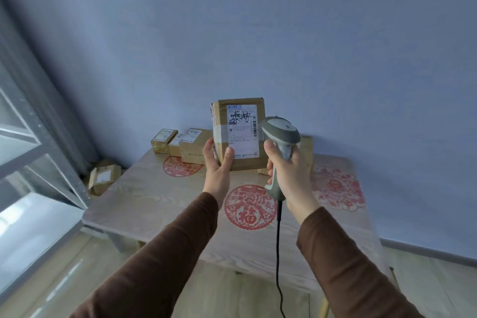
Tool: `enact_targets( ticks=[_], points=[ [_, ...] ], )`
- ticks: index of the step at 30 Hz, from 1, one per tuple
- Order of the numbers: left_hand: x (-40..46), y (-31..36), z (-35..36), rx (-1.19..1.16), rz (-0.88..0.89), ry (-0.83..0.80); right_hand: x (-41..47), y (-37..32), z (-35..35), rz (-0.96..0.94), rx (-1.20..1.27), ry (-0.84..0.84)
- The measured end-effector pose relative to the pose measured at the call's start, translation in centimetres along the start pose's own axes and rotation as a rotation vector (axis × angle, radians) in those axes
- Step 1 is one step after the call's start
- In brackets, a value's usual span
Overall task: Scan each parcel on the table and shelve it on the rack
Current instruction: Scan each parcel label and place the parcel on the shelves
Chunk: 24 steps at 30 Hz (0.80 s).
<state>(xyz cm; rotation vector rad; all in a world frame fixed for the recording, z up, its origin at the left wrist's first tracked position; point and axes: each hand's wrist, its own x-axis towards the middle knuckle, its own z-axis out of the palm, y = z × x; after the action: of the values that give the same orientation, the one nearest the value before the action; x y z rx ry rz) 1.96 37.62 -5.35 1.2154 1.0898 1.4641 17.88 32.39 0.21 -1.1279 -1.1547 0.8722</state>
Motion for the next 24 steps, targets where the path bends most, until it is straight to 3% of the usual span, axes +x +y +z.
enact_targets(
  ticks=[10,17,24],
  points=[
    [-2.9,4.0,-16.3,0.045,0.069,0.249,-3.0,-1.4,14.3,0.005,0.095,-0.163],
    [-9.8,10.5,-35.3,0.04,0.132,0.43,-10.9,-4.9,31.9,-0.016,0.234,-0.358],
    [-20.3,17.3,-55.9,0.038,0.103,0.629,-21.7,-7.4,51.3,0.09,0.298,-0.567]
  ],
)
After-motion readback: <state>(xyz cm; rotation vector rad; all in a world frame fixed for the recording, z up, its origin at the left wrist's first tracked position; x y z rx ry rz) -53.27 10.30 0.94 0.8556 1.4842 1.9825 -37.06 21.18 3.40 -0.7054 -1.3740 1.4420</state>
